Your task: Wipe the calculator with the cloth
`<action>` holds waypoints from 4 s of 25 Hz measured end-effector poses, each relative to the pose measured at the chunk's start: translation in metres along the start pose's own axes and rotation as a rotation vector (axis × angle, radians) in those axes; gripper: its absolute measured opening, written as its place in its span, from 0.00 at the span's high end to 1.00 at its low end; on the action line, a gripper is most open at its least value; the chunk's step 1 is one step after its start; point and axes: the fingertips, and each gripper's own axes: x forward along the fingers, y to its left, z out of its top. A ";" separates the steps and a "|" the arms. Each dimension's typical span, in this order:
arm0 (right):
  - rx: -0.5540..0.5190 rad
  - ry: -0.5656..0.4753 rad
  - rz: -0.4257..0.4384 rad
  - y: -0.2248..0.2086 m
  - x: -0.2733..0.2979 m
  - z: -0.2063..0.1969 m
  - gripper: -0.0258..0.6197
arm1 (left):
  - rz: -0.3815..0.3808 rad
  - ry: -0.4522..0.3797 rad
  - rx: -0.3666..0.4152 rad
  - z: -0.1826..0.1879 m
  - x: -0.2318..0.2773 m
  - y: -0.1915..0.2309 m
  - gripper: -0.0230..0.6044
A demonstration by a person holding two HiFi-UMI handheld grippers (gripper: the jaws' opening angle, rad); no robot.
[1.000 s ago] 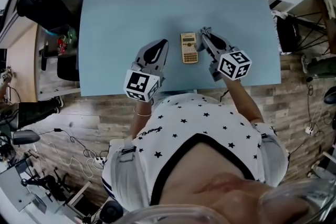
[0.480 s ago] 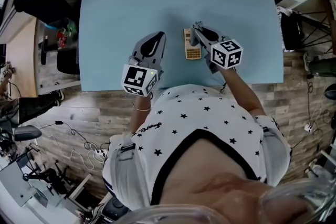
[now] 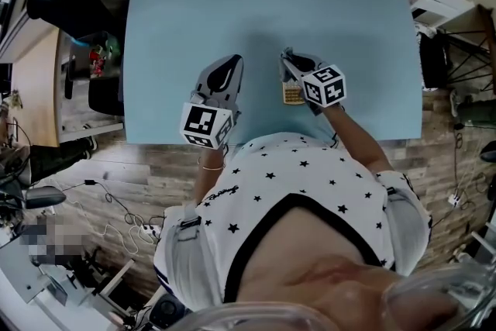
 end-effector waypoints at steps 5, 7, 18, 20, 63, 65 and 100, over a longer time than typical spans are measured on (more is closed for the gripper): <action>-0.030 0.055 -0.016 -0.005 0.018 -0.010 0.88 | -0.007 0.015 -0.003 -0.002 0.004 0.009 0.91; -0.049 0.081 -0.024 -0.006 0.022 -0.015 0.88 | -0.012 0.018 -0.004 -0.002 0.005 0.008 0.91; -0.103 0.166 -0.026 -0.011 0.032 -0.034 0.88 | -0.005 0.028 -0.014 -0.008 0.004 0.005 0.91; -0.104 0.168 -0.034 -0.013 0.031 -0.034 0.88 | -0.006 0.029 -0.014 -0.008 0.004 0.005 0.91; -0.075 0.117 -0.007 0.011 0.010 -0.043 0.88 | -0.019 0.007 0.008 -0.002 -0.012 -0.012 0.91; -0.076 0.131 -0.011 0.011 0.011 -0.050 0.88 | -0.017 0.009 0.007 -0.004 -0.015 -0.012 0.91; 0.037 0.008 -0.179 -0.027 -0.042 -0.054 0.88 | -0.071 0.013 0.010 -0.014 -0.022 -0.046 0.91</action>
